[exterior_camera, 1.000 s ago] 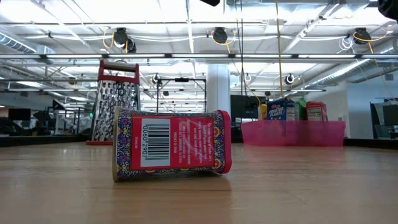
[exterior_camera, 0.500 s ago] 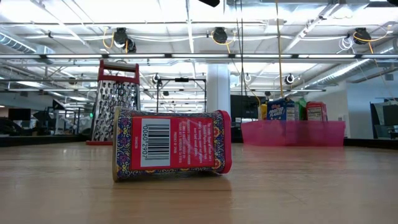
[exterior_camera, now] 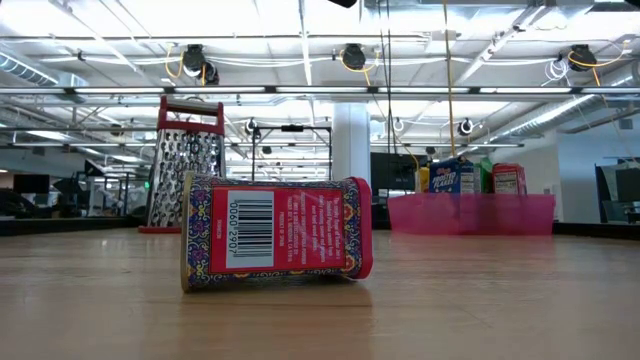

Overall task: Pick & Place Kitchen Items
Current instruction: Put the violet seasoning bottle into the black bin, then put the small black food coloring bottle into the orange bin

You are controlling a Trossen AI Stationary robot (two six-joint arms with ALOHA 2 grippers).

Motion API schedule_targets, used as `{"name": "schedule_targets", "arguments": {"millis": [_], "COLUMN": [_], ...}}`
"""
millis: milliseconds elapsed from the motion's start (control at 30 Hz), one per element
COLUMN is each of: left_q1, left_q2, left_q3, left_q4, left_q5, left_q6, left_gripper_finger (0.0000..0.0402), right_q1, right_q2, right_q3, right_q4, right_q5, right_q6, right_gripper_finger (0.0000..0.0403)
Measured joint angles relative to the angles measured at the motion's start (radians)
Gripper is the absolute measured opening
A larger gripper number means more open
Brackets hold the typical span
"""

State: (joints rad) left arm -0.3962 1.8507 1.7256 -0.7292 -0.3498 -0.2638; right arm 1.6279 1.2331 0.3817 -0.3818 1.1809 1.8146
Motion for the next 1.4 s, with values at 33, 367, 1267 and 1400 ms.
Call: {"name": "schedule_targets", "arguments": {"millis": [33,367,1267,1400], "left_q1": [0.0,0.003,0.003,0.003], "left_q2": [0.0,0.0,0.0,0.0], "left_q3": [0.0,0.0,0.0,0.0], "left_q4": [0.0,0.001,0.001,0.0], "left_q5": [0.0,0.0,0.0,0.0], "left_q6": [0.0,0.003,0.006,-0.002], "left_gripper_finger": [0.0296,0.0296,0.0296,0.0296], "right_q1": [0.0,-0.001,-0.028,-0.069], "right_q2": [0.0,0.0,-0.219,-0.262], "right_q3": [-0.005,-0.029,-0.03,-0.03], "right_q4": [0.021,0.134,0.468,0.59], "right_q5": [0.0,-0.002,0.075,0.08], "right_q6": [-0.027,-0.092,-0.721,-0.918], "right_gripper_finger": [0.0156,0.0227,0.0263,0.0263]}}
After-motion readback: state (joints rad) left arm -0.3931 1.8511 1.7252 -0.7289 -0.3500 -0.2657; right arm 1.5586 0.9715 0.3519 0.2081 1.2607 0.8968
